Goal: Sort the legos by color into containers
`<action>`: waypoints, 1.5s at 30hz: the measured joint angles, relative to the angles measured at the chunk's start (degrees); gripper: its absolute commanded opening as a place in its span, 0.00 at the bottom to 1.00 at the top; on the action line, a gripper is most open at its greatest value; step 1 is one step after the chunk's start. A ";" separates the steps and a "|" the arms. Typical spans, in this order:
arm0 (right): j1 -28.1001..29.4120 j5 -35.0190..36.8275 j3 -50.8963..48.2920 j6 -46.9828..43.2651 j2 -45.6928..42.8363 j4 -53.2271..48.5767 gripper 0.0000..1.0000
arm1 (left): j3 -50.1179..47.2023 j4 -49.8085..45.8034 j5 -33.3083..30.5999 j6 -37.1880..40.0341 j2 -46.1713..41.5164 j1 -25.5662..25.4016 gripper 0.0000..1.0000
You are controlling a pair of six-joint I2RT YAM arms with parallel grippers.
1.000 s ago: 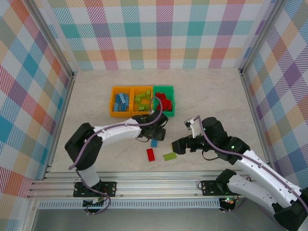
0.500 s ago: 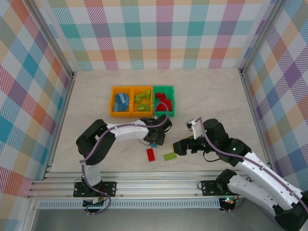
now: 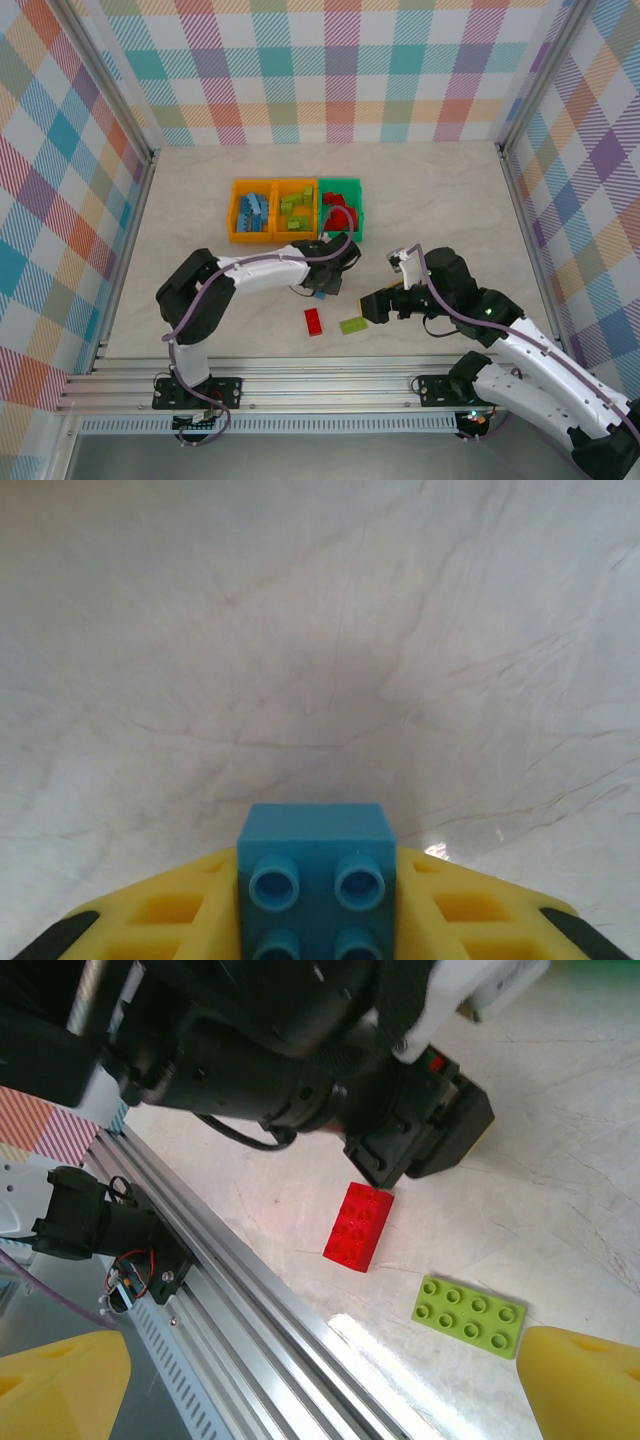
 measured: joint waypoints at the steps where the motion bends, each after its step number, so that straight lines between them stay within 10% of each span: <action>1: 0.00 -0.02 0.00 0.00 -0.04 0.00 1.00 | 0.39 0.07 -0.59 0.81 -1.20 0.44 0.35; 10: 0.00 -0.20 0.02 0.72 -0.66 -0.17 1.00 | 3.58 4.74 -3.08 6.54 -12.39 19.98 0.36; 22: 0.00 0.15 0.15 1.09 -1.42 -1.97 1.00 | 16.35 6.51 -0.94 10.19 4.39 33.68 0.51; 34: 0.02 10.62 3.61 5.95 6.88 -8.52 0.96 | 8.66 4.28 4.90 12.07 -10.71 32.87 0.58; 45: 6.05 16.94 9.09 33.57 31.52 -12.87 0.88 | -4.39 -3.48 22.56 33.00 -45.97 14.08 0.83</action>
